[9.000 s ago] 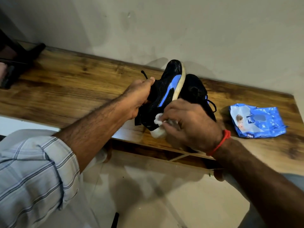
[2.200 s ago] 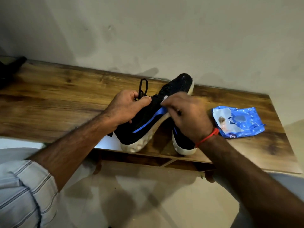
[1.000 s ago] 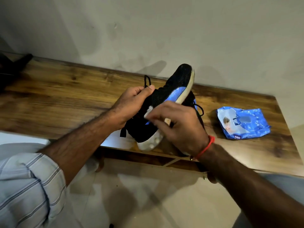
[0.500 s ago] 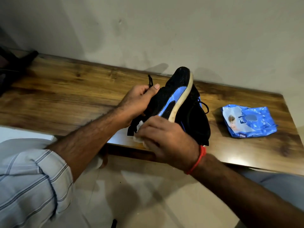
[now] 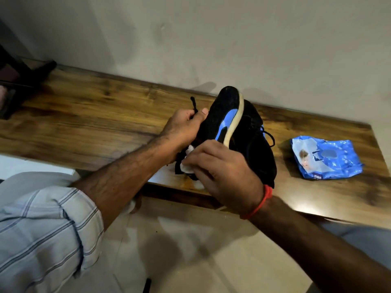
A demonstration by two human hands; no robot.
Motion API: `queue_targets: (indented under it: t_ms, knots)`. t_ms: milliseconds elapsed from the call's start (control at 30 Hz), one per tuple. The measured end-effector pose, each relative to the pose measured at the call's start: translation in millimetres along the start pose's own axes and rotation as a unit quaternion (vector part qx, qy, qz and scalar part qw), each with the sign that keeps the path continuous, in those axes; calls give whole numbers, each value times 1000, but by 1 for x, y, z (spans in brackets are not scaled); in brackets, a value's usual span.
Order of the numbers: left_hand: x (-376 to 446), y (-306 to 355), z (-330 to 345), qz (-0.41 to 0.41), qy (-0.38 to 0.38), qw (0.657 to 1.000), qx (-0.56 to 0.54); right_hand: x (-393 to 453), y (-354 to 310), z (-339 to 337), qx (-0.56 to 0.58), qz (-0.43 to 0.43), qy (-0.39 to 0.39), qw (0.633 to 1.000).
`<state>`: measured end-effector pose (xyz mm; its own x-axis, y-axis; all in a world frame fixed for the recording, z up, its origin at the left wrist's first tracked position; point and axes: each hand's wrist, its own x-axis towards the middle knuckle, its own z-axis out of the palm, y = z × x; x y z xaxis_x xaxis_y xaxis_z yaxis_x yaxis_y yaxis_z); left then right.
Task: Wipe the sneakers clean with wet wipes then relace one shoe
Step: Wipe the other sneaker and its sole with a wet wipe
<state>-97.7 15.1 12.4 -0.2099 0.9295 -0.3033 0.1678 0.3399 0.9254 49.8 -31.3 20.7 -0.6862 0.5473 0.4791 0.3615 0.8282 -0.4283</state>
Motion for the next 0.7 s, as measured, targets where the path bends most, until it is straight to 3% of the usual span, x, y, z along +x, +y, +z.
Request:
queue_targets:
  t_ms: [100,233,400,567,700]
  knots:
    - [1,2,1,-13,9,1000,-16,4,14,-6,-37,-10,-1,999]
    - [-3,9,2,-43,4,997,-65,8,52,-30,-64,121,33,990]
    - [1,13,-11,-89,-32,993,-72,4,58,-34,39,235,69,969]
    - [-3,18,-19,-84,-110,990,-42,0,50,-23,90,256,56,961]
    - [-2,18,-20,-83,-108,989,-62,4,39,-25,117,234,85,961]
